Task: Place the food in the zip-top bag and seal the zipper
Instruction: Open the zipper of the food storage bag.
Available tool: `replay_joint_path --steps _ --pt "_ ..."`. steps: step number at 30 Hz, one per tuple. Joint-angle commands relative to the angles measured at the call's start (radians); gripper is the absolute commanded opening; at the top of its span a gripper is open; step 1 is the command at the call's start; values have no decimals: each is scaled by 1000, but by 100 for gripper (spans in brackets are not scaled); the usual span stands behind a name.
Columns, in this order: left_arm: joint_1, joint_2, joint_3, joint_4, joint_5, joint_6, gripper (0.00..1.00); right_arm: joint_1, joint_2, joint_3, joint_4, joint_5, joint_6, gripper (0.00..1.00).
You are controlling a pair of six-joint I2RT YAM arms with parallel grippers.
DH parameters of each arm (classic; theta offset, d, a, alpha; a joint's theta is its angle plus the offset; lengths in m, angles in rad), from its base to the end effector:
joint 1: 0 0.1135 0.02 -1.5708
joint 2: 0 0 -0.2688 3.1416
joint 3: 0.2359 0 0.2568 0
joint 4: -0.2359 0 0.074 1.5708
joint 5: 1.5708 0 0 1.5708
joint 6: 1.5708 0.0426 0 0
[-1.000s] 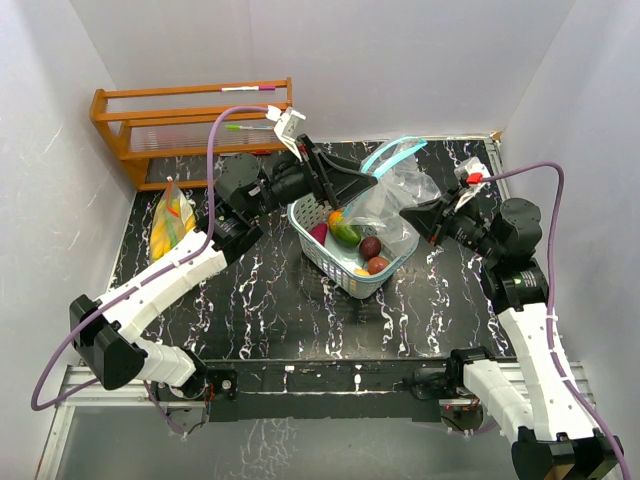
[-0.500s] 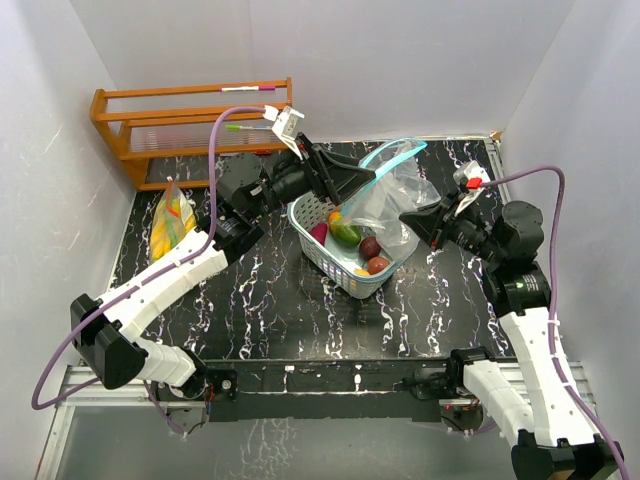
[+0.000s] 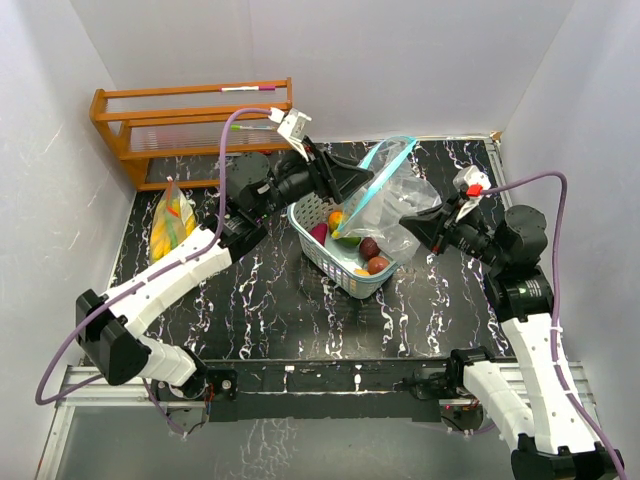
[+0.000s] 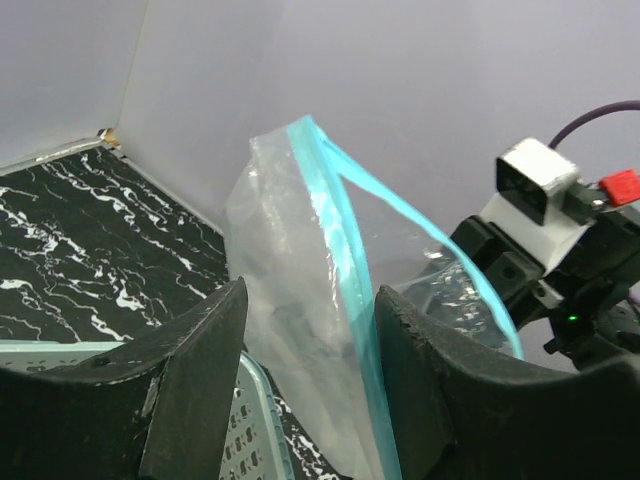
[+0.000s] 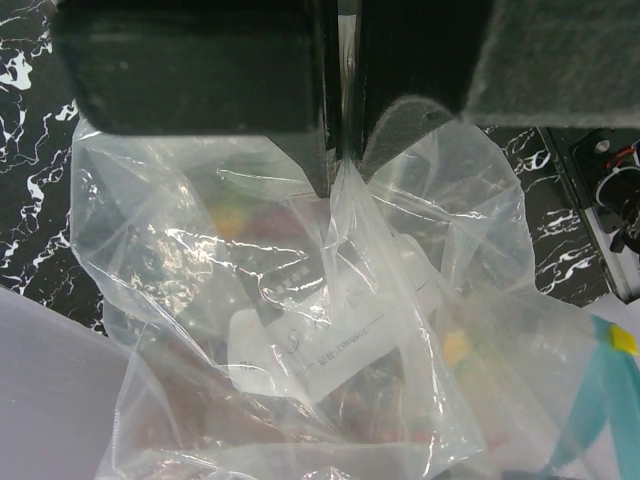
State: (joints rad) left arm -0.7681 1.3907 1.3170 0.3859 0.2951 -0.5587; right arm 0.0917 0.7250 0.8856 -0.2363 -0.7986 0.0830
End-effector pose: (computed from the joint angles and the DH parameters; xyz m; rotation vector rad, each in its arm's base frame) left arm 0.2320 -0.2413 0.4547 0.4191 1.3261 -1.3122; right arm 0.1556 0.0450 0.3831 -0.6197 1.5643 0.7854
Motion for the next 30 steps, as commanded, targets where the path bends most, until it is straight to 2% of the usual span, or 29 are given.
replay_joint_path --steps 1,3,5,7,8,9,11,15,17,22,26,27,30 --pt "-2 14 36 -3 -4 28 52 6 -23 42 23 -17 -15 8" --pt "-2 22 41 -8 8 27 48 6 -24 42 21 -18 -15 8" --pt "-2 31 51 -24 21 33 39 6 -25 43 20 -16 -15 8" --pt "-2 32 54 -41 26 42 20 5 -28 40 18 -8 -18 8" --pt "-2 27 52 -53 23 47 4 6 -26 39 15 2 -18 8" --pt "-2 19 50 -65 14 56 0 6 -24 38 8 16 -19 8" --pt "-2 -12 42 -103 -18 102 0 5 -22 40 -12 52 -17 8" --pt "-2 -106 27 -236 -176 223 0 6 -27 56 -26 145 19 27" --pt "-2 -151 23 -305 -294 291 0 4 -25 85 -25 162 47 32" --pt "-2 -254 12 -410 -625 485 0 6 65 213 -78 96 134 33" --pt "-2 -331 -17 -444 -866 677 0 6 103 230 -13 56 246 34" --pt "-2 -342 -30 -450 -913 712 0 6 110 230 6 56 264 35" --pt "-2 -371 -60 -500 -911 761 0 10 163 248 23 47 312 39"
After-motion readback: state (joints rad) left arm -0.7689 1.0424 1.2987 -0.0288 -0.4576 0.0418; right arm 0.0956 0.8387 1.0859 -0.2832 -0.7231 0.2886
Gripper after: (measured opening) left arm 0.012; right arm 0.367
